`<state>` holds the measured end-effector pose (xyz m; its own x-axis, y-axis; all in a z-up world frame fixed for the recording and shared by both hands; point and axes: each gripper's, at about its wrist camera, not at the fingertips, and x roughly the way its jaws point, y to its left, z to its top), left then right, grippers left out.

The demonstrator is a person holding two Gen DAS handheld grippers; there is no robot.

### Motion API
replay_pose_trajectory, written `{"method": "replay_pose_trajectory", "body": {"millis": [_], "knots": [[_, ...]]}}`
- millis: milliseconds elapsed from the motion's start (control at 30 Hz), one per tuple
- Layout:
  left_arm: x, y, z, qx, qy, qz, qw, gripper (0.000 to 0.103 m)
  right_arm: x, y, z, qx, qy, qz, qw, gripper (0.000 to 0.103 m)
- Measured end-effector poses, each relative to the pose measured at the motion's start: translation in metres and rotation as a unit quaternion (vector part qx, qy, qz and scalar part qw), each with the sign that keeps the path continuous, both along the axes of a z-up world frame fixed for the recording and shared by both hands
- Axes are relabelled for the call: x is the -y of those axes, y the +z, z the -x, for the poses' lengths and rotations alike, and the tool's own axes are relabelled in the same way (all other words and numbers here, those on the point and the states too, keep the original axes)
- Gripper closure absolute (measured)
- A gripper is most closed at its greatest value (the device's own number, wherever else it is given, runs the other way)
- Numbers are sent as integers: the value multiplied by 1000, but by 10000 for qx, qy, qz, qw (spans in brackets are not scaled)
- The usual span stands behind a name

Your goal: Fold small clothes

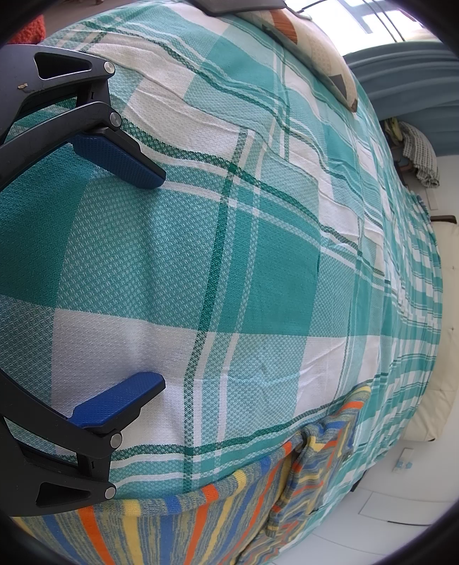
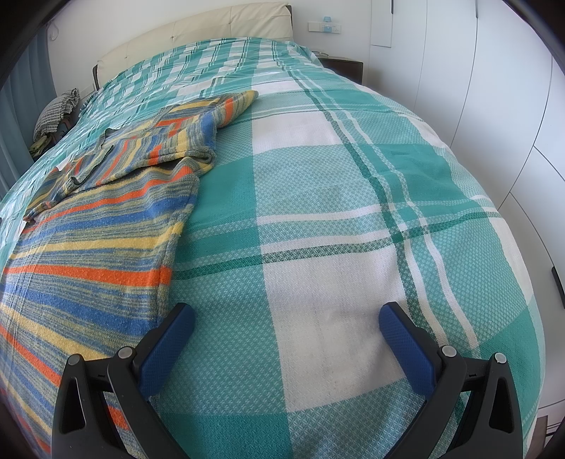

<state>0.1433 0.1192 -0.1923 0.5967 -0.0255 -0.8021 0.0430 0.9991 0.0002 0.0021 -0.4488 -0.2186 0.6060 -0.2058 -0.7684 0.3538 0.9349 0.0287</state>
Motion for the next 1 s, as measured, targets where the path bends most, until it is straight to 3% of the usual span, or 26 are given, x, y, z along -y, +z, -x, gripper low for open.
{"method": "replay_pose_trajectory", "body": {"millis": [333, 433, 533, 600, 667, 800, 900, 967, 1000], "knots": [[1, 0, 1, -14, 2, -8, 10000, 0, -1, -1, 0, -15, -1, 18, 10000, 0], [-2, 7, -1, -231, -66, 44, 9997, 0, 2, 2, -2, -110, 16, -25, 9999, 0], [-10, 28, 7, -685, -232, 497, 9961, 2, 7, 16, -3, -517, 127, -206, 9984, 1], [-11, 44, 27, -805, -522, 991, 9904, 2, 9, 30, 6, -741, 237, -470, 9959, 1], [-2, 51, 52, -1049, -898, 1239, 9826, 2, 5, 43, 22, -879, 413, -777, 9922, 1], [37, 40, 94, -1536, -1695, 1066, 9676, 3, -17, 43, 60, -1471, 920, -1932, 9657, 1], [61, 22, 105, -1891, -1976, 622, 9599, 26, -35, 31, 84, -1869, 1081, -2486, 9442, 5], [70, 21, 110, -1821, -2051, 262, 9613, 28, -42, 21, 91, -2108, 1120, -2641, 9345, 12], [73, 23, 111, -1796, -2112, 186, 9606, 41, -45, 17, 93, -2157, 1149, -2633, 9332, 20]]}}
